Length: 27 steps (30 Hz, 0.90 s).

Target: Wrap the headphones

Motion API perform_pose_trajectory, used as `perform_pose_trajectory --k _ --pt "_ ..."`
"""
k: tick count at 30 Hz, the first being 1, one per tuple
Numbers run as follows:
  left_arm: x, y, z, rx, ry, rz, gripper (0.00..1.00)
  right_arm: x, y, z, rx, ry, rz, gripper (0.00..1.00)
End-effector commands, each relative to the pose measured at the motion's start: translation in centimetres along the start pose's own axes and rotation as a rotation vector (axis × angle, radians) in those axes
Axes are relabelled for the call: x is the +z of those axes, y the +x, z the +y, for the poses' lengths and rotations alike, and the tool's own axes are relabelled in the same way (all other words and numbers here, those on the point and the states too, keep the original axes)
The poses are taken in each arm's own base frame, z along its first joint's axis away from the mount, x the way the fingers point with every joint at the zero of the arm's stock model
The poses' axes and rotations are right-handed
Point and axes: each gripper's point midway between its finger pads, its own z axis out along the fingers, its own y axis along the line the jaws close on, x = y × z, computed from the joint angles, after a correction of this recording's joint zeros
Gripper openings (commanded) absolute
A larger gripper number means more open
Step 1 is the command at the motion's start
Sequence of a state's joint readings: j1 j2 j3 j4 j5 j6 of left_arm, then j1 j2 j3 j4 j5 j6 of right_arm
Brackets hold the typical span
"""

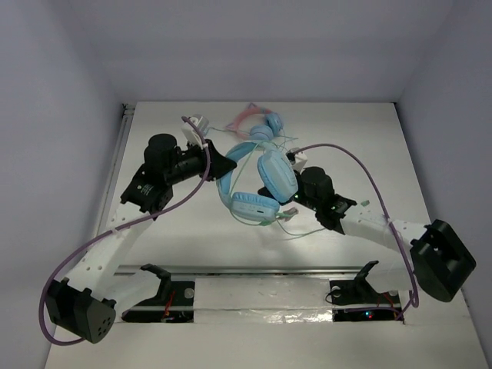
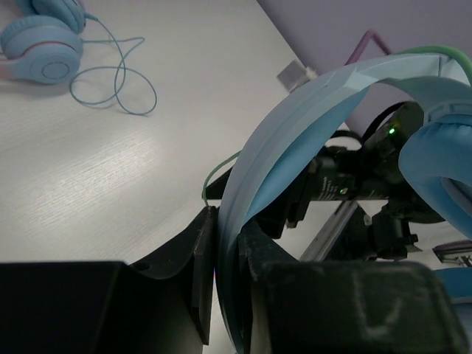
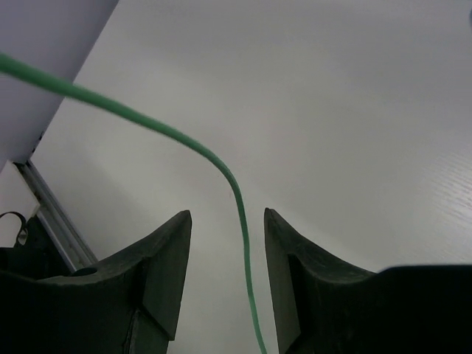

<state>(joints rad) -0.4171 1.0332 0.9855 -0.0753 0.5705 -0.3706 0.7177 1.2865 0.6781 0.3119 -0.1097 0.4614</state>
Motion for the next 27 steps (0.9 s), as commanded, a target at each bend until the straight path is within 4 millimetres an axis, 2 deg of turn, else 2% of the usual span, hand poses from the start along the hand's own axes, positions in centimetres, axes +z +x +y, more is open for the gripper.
perform_pose_trajectory --k 1,5,12,22,24,27 --pt "-1.0 -5.2 -2.7 0.001 0.034 -0.138 0.00 0.9 -2.1 0.9 0.023 -0.072 -0.109 0.50" --pt "-1.5 -6.9 -1.8 -0.008 -0.044 -0.181 0.00 0.7 0.2 0.3 0.063 -0.082 -0.077 0.48" --pt "-1.5 -9.6 -1.8 -0.055 -0.048 -0.248 0.00 0.9 3.2 -0.3 0.116 -0.091 -0.005 0.47" --pt "-2.3 -12.8 -1.0 -0.097 -0.084 -0.335 0.00 0.9 6.4 -0.8 0.165 -0.102 0.086 0.45" --pt "-2.3 -12.9 -1.0 -0.098 -0.083 -0.336 0.00 0.8 7.1 -0.4 0.184 -0.127 0.109 0.44" --pt "-2.7 -13.7 0.1 -0.100 -0.138 -0.353 0.00 0.2 7.7 0.4 0.204 -0.178 0.132 0.37"
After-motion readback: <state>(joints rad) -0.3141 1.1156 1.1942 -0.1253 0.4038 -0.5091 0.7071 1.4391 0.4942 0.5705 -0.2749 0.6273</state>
